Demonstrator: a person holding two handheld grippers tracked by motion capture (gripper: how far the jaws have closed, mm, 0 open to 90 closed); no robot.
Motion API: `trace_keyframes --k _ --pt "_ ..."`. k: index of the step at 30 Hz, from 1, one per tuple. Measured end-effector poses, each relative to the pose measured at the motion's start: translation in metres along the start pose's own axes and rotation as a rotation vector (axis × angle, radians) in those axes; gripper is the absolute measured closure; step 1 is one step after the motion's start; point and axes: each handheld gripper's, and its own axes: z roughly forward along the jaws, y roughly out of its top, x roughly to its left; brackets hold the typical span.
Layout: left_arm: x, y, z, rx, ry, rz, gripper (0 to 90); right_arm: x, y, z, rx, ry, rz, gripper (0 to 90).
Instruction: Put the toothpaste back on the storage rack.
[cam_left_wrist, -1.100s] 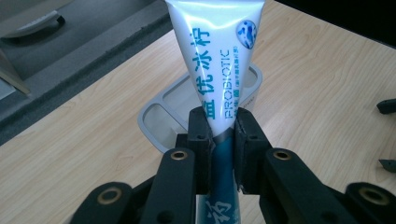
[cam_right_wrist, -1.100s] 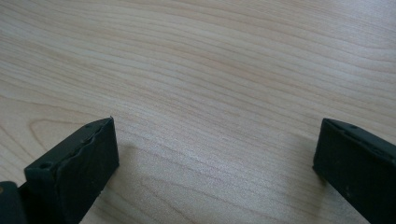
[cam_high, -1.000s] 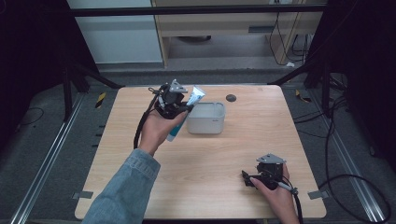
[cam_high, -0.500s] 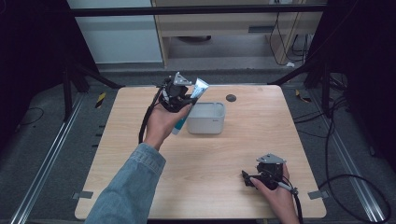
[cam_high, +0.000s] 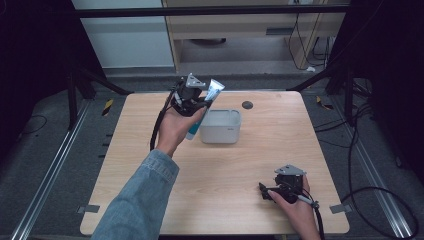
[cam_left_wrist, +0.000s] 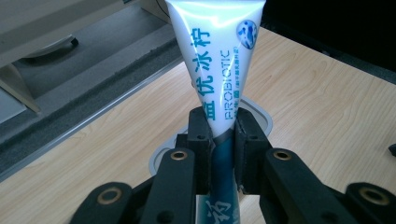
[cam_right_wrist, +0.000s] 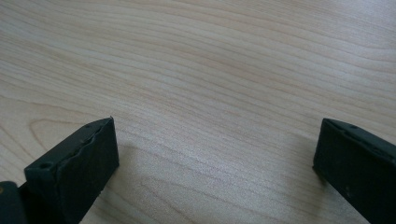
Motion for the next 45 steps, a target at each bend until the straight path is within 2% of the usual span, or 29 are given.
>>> trace_keyframes --k 5,15,18,23,30,36,45 --pt "-0.001 0.005 0.005 0.023 0.004 0.004 78.8 0.0 0.0 0.0 0.0 -0.001 0.0 0.4" --pt "0.003 0.023 0.009 -0.017 0.013 0.007 78.8 0.0 0.0 0.0 -0.003 0.007 -0.008 0.4" --pt "0.006 0.028 0.011 -0.028 0.016 0.007 78.8 0.0 0.0 0.0 0.002 0.01 -0.024 0.4" --pt "0.013 0.033 0.017 -0.09 0.009 -0.002 78.8 0.0 0.0 0.0 0.0 0.011 -0.019 0.4" --pt "0.019 0.032 0.029 -0.154 0.006 -0.028 78.8 0.001 0.0 0.0 -0.001 0.012 -0.016 0.4" --pt "0.017 0.033 0.035 -0.202 0.017 -0.02 78.8 0.001 0.0 0.0 0.001 0.012 -0.014 0.4" --pt "0.012 0.033 0.036 -0.255 0.022 -0.021 78.8 0.001 0.0 0.0 0.0 0.012 -0.015 0.4"
